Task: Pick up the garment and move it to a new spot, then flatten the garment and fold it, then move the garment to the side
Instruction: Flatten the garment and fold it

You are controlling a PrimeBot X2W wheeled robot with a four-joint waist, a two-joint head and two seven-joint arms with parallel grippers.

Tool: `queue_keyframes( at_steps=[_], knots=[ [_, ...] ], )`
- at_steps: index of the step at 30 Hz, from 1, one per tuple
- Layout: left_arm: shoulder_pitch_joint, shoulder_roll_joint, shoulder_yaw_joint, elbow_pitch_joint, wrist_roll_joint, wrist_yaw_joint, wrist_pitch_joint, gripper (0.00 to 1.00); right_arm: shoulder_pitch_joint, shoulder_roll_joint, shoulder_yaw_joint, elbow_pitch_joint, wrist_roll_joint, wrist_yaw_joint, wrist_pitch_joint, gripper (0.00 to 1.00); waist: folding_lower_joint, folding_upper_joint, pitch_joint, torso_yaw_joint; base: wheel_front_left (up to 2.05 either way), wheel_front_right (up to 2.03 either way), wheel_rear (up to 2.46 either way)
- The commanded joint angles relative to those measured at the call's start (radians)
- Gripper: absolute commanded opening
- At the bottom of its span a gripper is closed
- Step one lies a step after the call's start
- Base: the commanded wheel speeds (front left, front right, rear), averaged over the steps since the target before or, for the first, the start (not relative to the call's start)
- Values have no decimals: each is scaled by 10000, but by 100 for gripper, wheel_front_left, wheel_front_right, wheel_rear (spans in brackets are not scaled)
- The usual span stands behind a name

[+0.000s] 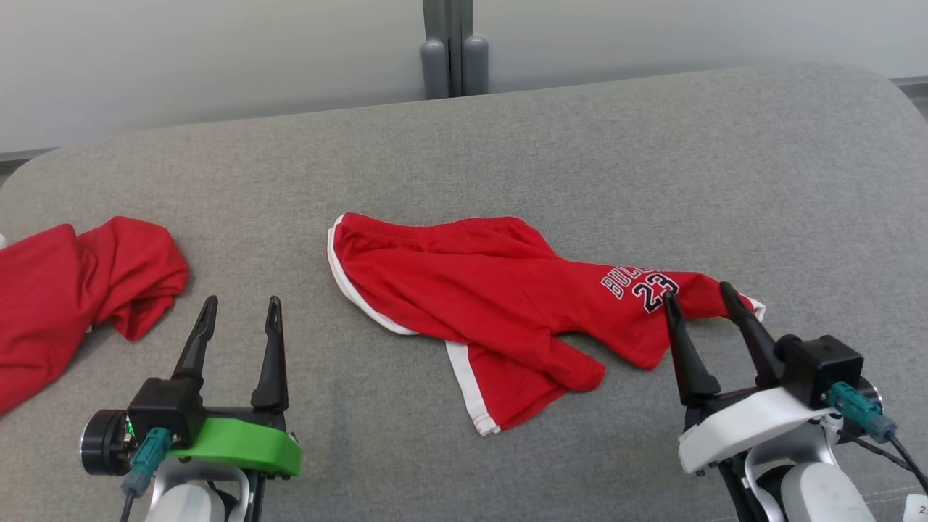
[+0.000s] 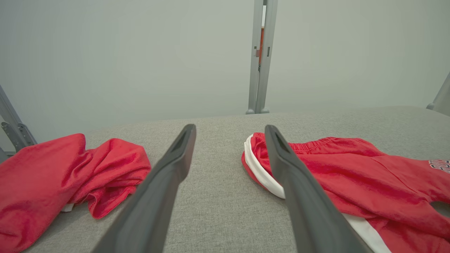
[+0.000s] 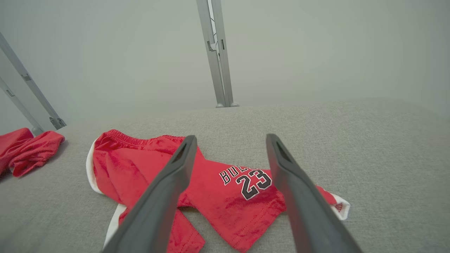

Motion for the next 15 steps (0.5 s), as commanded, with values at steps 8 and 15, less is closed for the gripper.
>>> queue_keyframes(
  at_steps=[8, 15],
  knots=[
    [-413, -37, -251, -234, 67, 22, 33, 100, 183, -113, 1229, 1417, 248, -3, 352, 100, 0, 0, 522, 450, 0, 0, 0],
    [-714, -149, -370, -237, 66, 63, -50, 100, -745, -98, 1920, 3457, 401, -3, -96, 100, 0, 0, 974, 748, 0, 0, 0]
  ],
)
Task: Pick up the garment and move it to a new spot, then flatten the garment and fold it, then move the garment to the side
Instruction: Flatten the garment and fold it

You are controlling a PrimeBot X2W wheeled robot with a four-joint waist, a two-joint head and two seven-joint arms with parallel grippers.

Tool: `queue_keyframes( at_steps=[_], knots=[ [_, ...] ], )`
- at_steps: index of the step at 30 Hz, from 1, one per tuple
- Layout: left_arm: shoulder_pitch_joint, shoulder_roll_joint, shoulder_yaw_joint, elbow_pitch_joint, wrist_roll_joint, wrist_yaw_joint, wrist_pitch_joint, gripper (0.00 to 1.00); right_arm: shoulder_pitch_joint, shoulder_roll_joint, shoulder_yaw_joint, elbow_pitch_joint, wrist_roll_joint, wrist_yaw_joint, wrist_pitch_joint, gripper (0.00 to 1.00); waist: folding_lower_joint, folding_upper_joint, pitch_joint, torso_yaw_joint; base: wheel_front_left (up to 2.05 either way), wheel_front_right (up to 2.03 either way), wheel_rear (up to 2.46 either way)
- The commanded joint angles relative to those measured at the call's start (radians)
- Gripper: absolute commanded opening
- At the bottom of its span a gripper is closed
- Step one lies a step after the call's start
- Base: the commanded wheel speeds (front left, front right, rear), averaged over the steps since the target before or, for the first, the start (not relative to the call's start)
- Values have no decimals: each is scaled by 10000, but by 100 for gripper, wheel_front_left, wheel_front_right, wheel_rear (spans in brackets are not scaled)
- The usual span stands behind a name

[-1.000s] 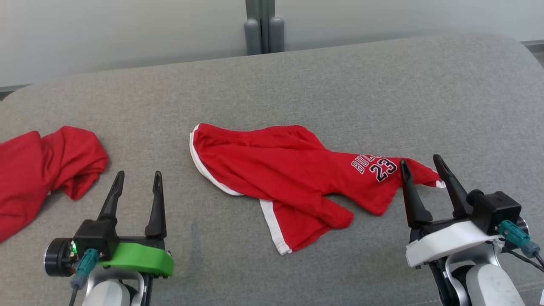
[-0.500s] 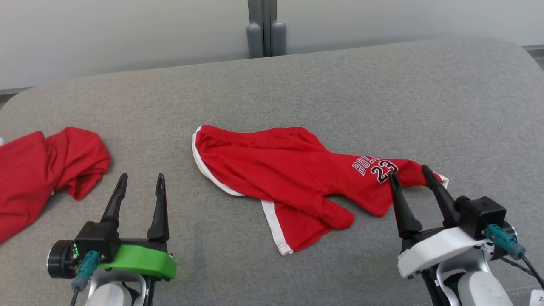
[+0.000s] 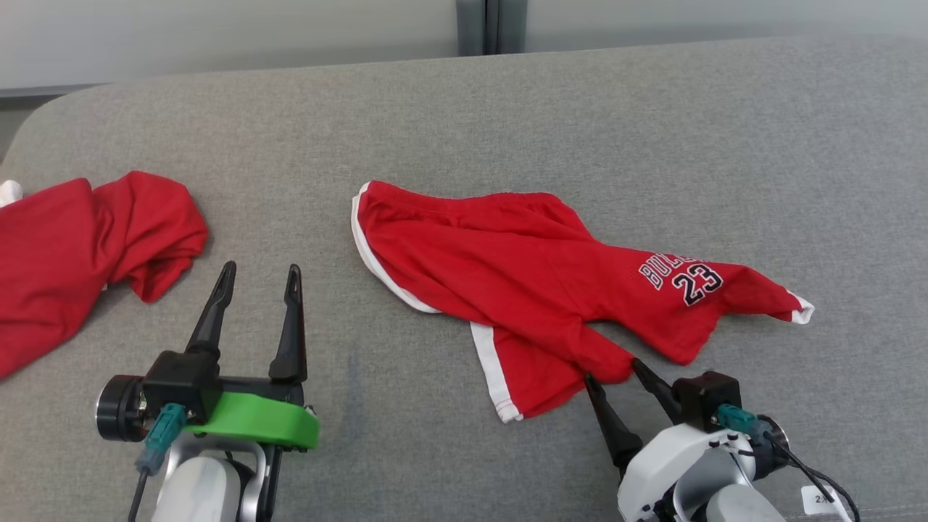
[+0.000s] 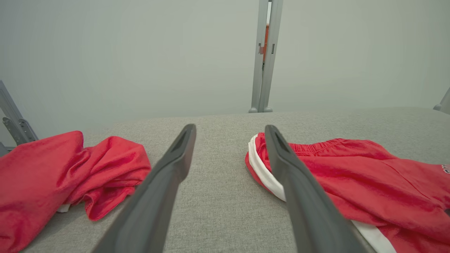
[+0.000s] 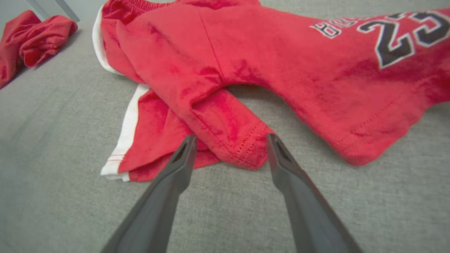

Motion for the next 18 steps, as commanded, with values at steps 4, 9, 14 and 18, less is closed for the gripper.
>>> queue_keyframes(
  at_steps=[4, 9, 14, 18],
  knots=[
    [-269, -37, -17, 24, 29, 19, -88, 100, -517, -40, 162, 797, 98, -3, -271, 48, 0, 0, 255, 236, 0, 0, 0],
    [-380, 9, -46, 13, 65, 21, -150, 100, -864, -195, 137, 1064, 353, -3, -780, 0, 0, 0, 311, 327, 0, 0, 0],
    [-371, 47, 0, -43, 67, 93, -167, 100, -879, -713, 18, 305, 651, -5, -996, 0, 0, 0, 337, 253, 0, 0, 0],
    [-384, 18, 33, -116, 38, 156, -185, 100, -960, -1325, -233, -631, 753, -6, -672, 0, 0, 0, 418, 100, 0, 0, 0]
  ],
)
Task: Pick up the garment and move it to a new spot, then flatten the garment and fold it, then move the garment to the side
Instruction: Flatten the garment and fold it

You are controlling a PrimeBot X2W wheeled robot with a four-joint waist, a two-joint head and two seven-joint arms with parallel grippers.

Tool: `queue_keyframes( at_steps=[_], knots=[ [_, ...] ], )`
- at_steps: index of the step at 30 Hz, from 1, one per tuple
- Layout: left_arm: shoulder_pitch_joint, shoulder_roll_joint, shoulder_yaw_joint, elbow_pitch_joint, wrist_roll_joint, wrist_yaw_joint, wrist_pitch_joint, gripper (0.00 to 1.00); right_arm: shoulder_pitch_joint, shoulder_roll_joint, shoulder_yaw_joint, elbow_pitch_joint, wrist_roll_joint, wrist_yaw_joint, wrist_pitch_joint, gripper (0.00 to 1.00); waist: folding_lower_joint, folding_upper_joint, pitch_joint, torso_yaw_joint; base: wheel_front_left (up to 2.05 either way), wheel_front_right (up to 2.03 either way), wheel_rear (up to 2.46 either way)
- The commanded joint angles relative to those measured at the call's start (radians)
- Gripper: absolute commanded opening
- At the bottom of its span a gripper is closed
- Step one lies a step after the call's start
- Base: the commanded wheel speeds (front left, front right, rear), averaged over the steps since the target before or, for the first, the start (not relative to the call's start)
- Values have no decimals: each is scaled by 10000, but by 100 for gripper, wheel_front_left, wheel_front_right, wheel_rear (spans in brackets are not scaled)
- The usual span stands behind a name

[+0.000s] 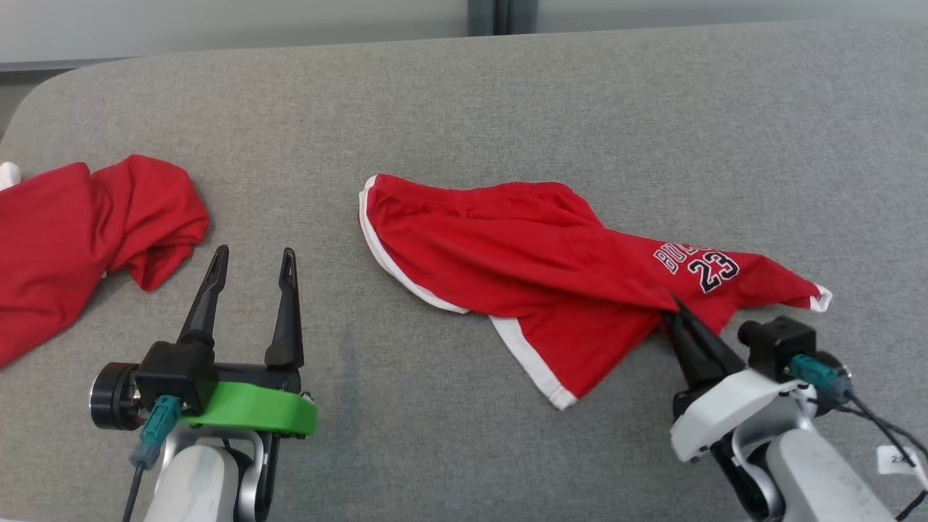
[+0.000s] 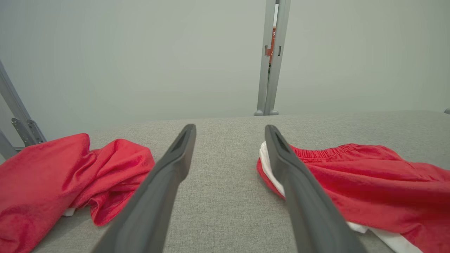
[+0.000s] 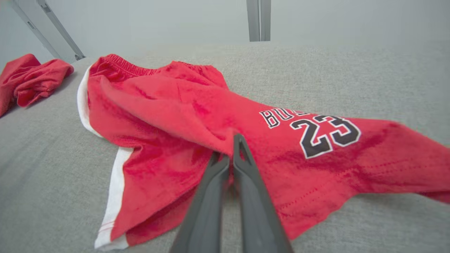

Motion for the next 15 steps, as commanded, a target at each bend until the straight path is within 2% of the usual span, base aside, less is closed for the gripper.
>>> queue_keyframes(
  at_steps=[1, 7, 15],
  knots=[
    [-133, 7, 33, -46, 27, 26, -35, 100, -161, -238, -143, -255, 6, -10, 146, 0, 0, 0, 72, -91, 0, 0, 0],
    [-307, -75, -23, -121, 28, 63, -65, 100, -747, -1054, -899, -879, 175, -10, 960, 0, 0, 0, 370, -163, 0, 0, 0],
    [-799, -292, -240, -17, 34, -37, -92, 100, -2512, -1810, -1057, -3, 549, -10, 1447, 0, 0, 0, 1196, 219, 0, 0, 0]
  ],
)
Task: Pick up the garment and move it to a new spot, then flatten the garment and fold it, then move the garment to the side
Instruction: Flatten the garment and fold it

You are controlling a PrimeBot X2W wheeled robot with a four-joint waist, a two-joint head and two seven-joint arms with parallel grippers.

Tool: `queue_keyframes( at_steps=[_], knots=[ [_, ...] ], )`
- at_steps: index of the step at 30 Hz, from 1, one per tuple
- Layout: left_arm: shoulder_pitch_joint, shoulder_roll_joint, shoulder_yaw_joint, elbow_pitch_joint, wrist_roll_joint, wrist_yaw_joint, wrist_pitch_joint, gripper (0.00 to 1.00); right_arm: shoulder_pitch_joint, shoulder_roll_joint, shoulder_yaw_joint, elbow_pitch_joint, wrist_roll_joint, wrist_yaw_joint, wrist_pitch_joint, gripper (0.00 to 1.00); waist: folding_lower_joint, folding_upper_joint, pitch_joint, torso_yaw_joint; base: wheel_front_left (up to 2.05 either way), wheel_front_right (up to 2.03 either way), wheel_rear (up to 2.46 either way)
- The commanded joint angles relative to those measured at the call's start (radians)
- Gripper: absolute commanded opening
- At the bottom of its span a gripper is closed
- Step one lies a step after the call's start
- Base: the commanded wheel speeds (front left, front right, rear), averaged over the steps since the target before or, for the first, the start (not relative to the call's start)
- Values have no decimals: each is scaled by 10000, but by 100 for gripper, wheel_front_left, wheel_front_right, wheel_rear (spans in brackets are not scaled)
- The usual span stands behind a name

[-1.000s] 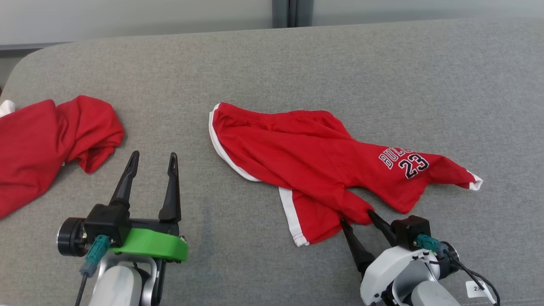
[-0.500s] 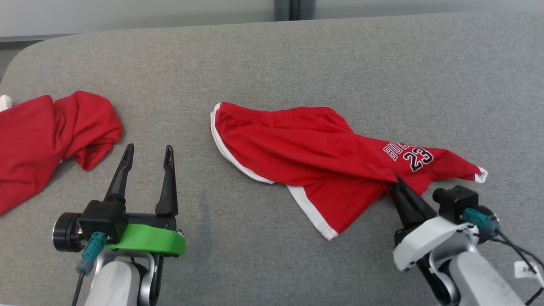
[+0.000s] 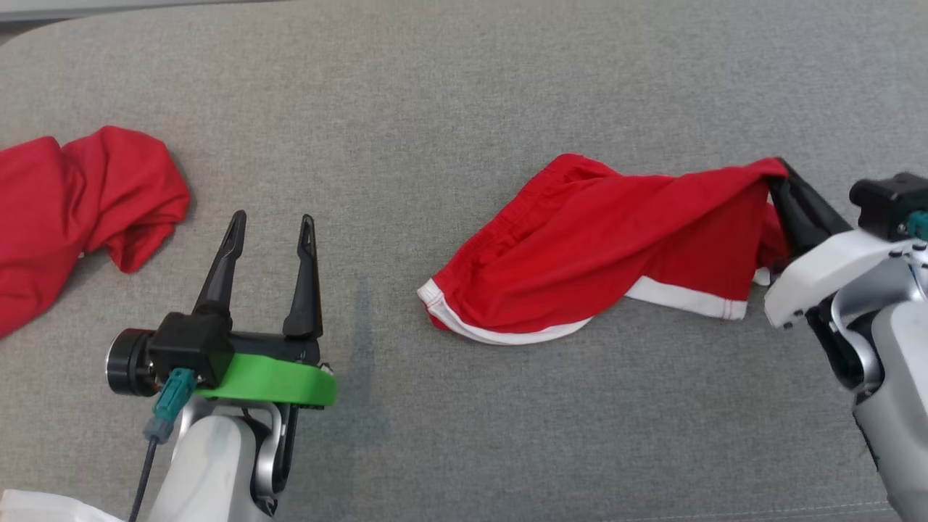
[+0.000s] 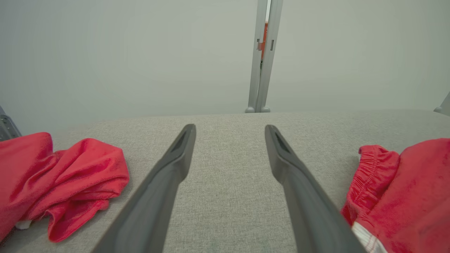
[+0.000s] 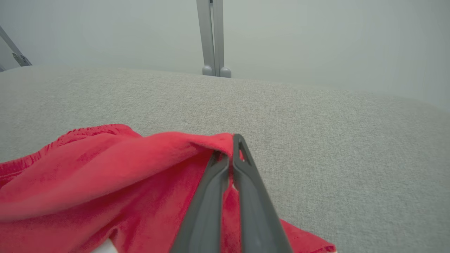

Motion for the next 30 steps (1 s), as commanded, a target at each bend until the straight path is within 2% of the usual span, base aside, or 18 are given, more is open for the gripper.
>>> queue_keyframes(
  at_steps=[1, 6, 7, 8, 9, 13, 17, 24, 30],
  knots=[
    [-228, -39, -22, 27, 38, -42, -63, 100, -384, -108, 80, 215, 96, -10, -25, 0, 0, 0, 415, 278, 0, 0, 0],
    [-512, -190, -88, 106, 64, -98, -65, 100, -1417, -354, 377, 1388, 360, -10, -290, 0, 0, 0, 737, 506, 0, 0, 0],
    [-535, -214, -85, 107, 84, -112, -64, 100, -1551, -350, 437, 1643, 407, -10, -381, 6, 0, 0, 758, 525, 0, 0, 0],
    [-550, -231, -78, 106, 107, -126, -65, 100, -1613, -359, 462, 1856, 432, -10, -446, 80, 0, 0, 769, 534, 0, 0, 0],
    [-572, -248, -62, 103, 127, -141, -66, 100, -1692, -325, 503, 2023, 473, -10, -589, 100, 0, 0, 771, 531, 0, 0, 0],
    [-438, -294, 50, 140, 219, -166, -66, 100, -1493, -200, 425, 2412, 310, -10, -1398, 100, 0, 0, 584, 388, 0, 0, 0],
    [-120, -283, 130, 286, 321, -233, -59, 100, -733, 30, 45, 2250, 64, -10, -2241, 100, 0, 0, 165, 190, 0, 0, 0],
    [455, -125, 391, 452, 312, -290, -58, 100, 845, 765, -858, 762, -415, -10, -2740, 100, 0, 0, -667, -279, 0, 0, 0],
    [988, 23, 490, 562, 306, -290, -59, 100, 2162, 1432, -1077, -944, -922, -10, -2697, 100, 0, 0, -1374, -491, 0, 0, 0]
  ],
)
